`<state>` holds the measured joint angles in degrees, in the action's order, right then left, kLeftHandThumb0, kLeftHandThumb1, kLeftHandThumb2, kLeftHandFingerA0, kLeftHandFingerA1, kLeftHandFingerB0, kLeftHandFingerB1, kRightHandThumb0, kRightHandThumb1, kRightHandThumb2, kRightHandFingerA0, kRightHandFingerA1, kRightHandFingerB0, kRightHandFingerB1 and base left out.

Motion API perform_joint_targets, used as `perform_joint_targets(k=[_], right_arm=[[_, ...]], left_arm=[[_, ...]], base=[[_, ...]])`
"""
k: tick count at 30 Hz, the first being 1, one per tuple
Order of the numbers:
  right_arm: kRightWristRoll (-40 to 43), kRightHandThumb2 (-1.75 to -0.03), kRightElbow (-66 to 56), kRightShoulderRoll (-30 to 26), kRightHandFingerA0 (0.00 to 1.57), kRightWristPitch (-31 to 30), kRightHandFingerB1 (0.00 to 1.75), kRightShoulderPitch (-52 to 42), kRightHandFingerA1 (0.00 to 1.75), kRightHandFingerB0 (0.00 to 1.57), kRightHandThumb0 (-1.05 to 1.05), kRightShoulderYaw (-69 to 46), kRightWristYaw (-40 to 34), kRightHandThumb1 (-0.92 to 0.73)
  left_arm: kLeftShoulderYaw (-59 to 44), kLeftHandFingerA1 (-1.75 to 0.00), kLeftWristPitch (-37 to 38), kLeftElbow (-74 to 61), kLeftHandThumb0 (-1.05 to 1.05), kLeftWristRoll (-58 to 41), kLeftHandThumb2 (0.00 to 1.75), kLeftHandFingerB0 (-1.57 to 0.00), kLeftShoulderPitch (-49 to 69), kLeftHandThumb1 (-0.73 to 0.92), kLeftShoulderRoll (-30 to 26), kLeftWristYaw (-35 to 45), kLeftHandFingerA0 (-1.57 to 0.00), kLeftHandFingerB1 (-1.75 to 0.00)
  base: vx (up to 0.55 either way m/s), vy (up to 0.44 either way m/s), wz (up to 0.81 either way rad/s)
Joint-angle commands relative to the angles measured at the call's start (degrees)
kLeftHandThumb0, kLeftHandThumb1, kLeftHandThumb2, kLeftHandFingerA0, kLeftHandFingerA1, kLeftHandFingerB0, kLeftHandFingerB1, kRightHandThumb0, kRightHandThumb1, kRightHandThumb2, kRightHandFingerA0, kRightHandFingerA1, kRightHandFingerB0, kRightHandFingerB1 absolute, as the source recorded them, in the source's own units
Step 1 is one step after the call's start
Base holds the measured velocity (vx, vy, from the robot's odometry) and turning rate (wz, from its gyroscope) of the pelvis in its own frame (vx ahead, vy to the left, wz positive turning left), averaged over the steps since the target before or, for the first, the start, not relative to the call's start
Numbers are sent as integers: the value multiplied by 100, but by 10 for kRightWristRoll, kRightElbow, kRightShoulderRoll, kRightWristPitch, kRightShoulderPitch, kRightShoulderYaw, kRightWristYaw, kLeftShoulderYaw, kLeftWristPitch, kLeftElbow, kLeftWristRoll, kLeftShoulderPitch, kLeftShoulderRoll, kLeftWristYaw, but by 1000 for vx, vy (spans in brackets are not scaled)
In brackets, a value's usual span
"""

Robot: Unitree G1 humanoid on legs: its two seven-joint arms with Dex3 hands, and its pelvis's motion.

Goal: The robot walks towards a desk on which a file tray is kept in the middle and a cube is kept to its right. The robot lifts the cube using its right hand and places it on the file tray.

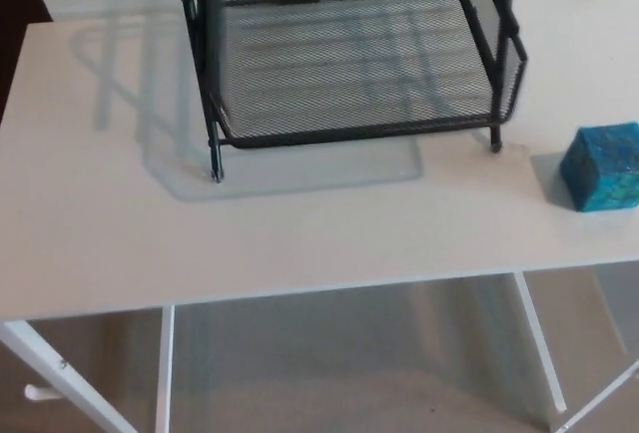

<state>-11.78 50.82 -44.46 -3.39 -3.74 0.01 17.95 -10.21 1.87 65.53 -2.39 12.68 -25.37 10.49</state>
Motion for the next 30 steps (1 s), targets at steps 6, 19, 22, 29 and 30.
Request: perform_joint_targets(k=[6, 19, 22, 29, 30], right_arm=[[57, -96, 56, 12, 3, 5, 47, 31, 51, 0, -30, -56, 35, -45], [55, -92, 46, 13, 66, -11, 43, 47, 68, 0, -42, -78, 31, -45], [73, -77, 27, 8, 37, 23, 37, 18, 54, 11, -55, -94, 37, -53], [36, -93, -4, 3, 72, -20, 44, 7, 72, 2, -43, -62, 18, -46], [37, -93, -6, 2, 72, -23, 44, 8, 72, 2, -43, -62, 18, -46]], left_arm=[[-9, -85, 13, 2, -79, -7, 73, -30, -8, 66, -12, 4, -32, -77], [-23, -73, 21, 23, -83, -14, 105, -26, -35, 51, -17, 19, -28, -70], [-50, -73, -1, -7, -78, -36, 106, -19, -29, 50, -9, 22, -26, -67], [-65, -76, 2, -2, -79, -35, 106, -14, -34, 53, -12, 11, -37, -64], [-65, -76, 1, -3, -79, -34, 106, -14, -36, 53, -11, 11, -37, -64]], base=[[148, 113, 1], [46, -161, 3], [12, 18, -3], [36, 158, -8], [91, 315, -11]])
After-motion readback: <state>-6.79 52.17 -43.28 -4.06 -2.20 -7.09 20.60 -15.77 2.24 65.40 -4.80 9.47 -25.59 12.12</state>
